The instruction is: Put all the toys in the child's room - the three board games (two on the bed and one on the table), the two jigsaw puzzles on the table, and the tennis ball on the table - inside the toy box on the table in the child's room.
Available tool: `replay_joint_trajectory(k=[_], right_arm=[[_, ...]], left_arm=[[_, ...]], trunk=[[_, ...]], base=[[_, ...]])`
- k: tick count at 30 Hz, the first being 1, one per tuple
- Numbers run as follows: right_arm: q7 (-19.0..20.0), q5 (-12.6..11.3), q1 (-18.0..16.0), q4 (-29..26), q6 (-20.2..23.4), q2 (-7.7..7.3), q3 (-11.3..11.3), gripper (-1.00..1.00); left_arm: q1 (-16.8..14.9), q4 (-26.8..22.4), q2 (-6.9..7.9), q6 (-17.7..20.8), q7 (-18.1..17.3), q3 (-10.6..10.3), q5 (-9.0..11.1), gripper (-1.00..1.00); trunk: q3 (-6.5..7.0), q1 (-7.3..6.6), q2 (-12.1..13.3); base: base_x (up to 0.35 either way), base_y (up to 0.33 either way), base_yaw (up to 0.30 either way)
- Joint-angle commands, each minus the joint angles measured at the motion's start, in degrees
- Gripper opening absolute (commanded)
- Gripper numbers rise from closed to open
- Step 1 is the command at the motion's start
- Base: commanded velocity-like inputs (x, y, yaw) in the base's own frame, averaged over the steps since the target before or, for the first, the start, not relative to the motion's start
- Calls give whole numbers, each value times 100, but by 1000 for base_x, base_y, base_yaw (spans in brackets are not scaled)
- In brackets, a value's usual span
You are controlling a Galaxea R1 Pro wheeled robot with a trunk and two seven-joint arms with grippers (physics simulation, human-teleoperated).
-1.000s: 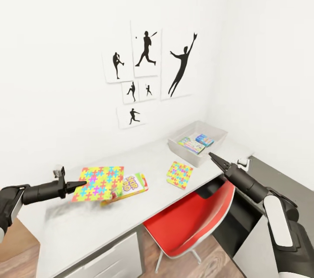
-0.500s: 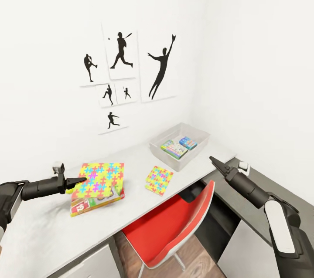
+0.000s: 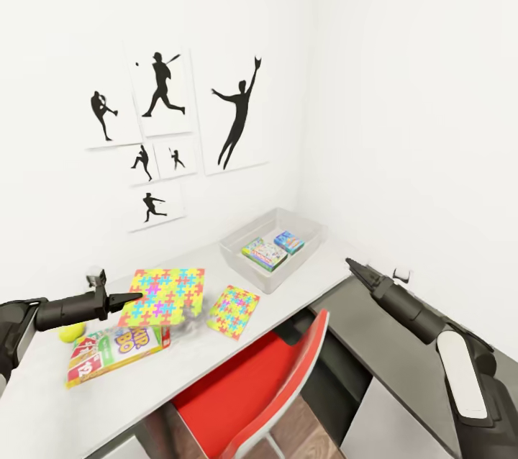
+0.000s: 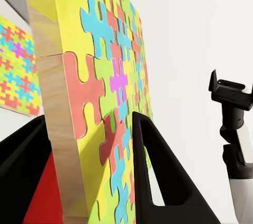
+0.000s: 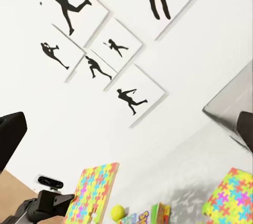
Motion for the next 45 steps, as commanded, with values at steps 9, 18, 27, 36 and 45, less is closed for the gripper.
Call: replay_joint_trajectory(k=[9,18,27,36,45], right_arm=[[4,-19,-6,31,36,0,-4,100],[0,-19,-6,23,34,7,-4,100],[4,-20,-6,40,36,0,-4,100],[-13,-21,-6,41,29,7,-4,100],[-14,-19,-6,41,27,9,-4,100]], left_arm=[[-4,-10,2,60,-29,13,-10,-100],[-4,-13,3,60,-29,13,-10,-100],[1,-13,3,60,-29,15,-10,-100],[4,-13,2,60,-29,22,-10,-100],[5,-13,1,52,-29,18,-10,-100]], trunk=[[31,5,-12],[53,5,-12],[27,5,-12],[-4,5,-12],[-8,5,-12]], base=[[33,-241,-243],[36,-111,-178],[234,-137,-225],[249,-51,-244],[175,49,-30]])
